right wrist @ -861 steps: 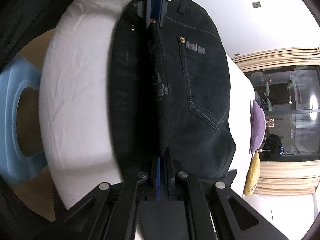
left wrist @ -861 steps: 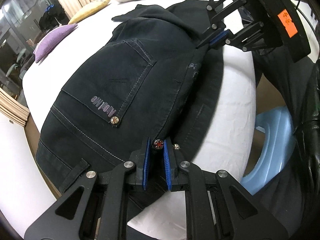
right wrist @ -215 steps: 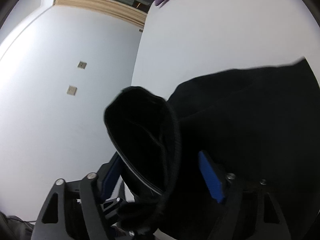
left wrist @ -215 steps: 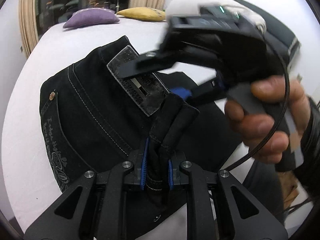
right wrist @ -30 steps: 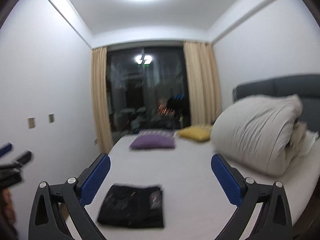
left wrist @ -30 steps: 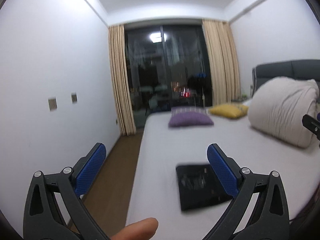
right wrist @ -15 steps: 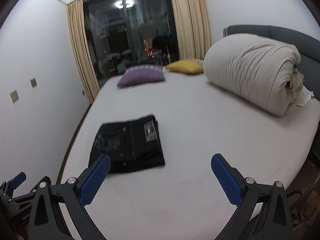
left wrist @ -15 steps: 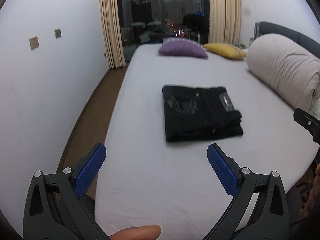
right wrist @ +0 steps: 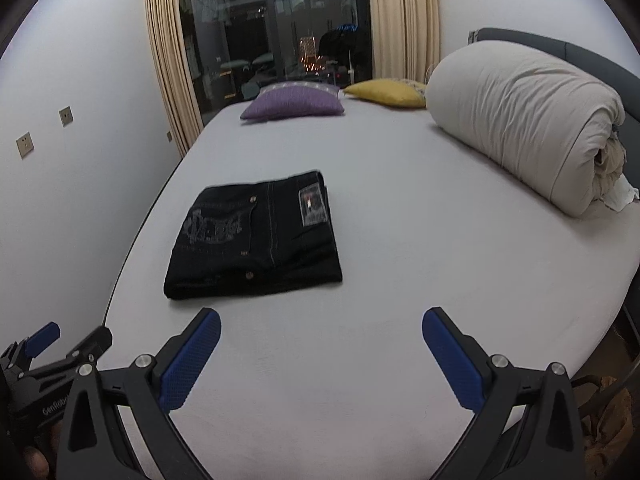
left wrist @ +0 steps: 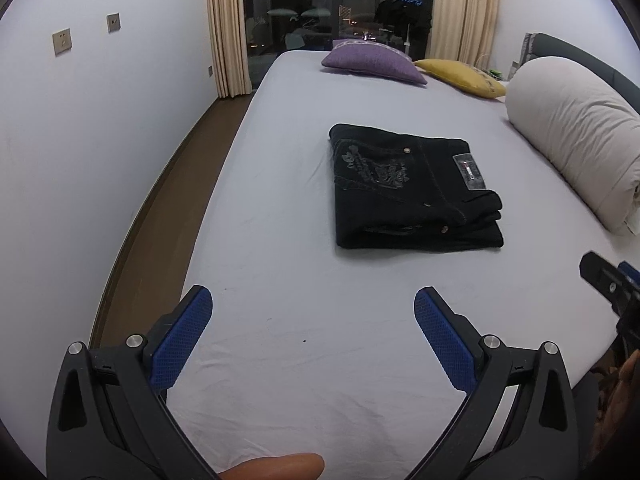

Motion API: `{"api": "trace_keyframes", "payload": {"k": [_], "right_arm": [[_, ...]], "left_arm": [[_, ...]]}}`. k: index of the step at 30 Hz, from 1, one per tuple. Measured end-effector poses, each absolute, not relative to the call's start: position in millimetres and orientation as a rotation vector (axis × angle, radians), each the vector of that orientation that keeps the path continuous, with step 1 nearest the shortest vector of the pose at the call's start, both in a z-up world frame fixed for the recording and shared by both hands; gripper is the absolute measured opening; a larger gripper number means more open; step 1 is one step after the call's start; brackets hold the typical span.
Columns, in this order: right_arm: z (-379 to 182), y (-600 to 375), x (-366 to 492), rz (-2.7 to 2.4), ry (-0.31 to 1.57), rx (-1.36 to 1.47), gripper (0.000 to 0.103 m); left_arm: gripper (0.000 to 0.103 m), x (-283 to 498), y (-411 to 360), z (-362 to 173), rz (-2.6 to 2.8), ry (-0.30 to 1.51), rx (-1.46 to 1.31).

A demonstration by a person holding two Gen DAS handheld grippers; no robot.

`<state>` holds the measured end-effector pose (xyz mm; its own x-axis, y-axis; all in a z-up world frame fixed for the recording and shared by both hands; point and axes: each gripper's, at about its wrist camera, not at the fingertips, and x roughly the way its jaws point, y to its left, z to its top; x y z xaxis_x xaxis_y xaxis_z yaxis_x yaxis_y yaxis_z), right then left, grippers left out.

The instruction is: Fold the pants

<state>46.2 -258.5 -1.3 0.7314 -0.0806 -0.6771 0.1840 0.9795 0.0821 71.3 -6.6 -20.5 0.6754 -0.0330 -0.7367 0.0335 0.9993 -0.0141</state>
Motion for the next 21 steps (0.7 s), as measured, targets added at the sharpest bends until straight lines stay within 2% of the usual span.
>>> {"api": "trace_keyframes", "payload": {"k": [21], "right_arm": [[-15.1,-244.2,47.0,-0.103,0.799,0.131,0.103]], "left_arm": [[0.103,77.0,3.9,-32.6,-0.021,0.849,-0.002]]}}
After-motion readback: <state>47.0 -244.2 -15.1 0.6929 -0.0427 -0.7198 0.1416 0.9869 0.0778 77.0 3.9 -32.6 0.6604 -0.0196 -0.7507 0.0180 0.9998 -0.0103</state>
